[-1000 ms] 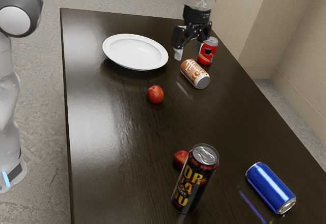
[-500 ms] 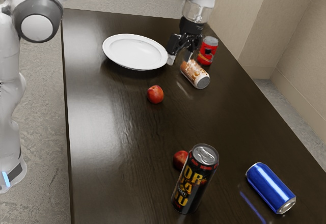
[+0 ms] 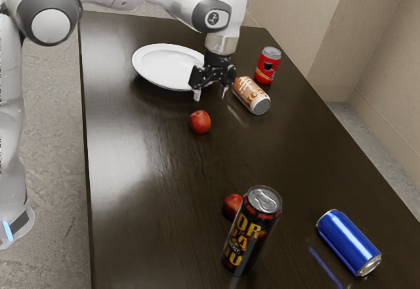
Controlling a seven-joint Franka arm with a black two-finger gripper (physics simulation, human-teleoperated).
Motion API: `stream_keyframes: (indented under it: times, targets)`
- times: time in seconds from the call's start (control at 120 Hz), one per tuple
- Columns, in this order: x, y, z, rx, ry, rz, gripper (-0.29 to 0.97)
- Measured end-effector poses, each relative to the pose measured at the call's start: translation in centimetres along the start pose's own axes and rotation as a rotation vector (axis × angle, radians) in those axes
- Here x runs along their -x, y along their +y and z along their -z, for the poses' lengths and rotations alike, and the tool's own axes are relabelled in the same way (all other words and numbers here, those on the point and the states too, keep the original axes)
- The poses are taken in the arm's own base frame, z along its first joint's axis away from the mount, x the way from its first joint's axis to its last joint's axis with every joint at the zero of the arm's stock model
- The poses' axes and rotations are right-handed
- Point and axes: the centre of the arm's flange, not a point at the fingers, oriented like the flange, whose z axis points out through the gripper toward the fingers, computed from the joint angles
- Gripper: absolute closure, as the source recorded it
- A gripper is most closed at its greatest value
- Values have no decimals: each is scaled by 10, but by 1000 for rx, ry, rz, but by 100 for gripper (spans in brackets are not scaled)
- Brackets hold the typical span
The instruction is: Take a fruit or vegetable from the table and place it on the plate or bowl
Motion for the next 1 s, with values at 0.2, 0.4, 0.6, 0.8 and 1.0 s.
stream_keyframes:
  times: [0.2,0.4,0.6,0.8,1.0]
  targets:
    - [-7,7,-5,47,-10,-111,1]
    - [54,-24,-37,34,-19,-332,1]
    - [67,-41,-39,66,-27,-440,0]
    - [-67,-31,-22,123,-21,-247,0]
    - [-29,-30,-21,134,-16,-357,0]
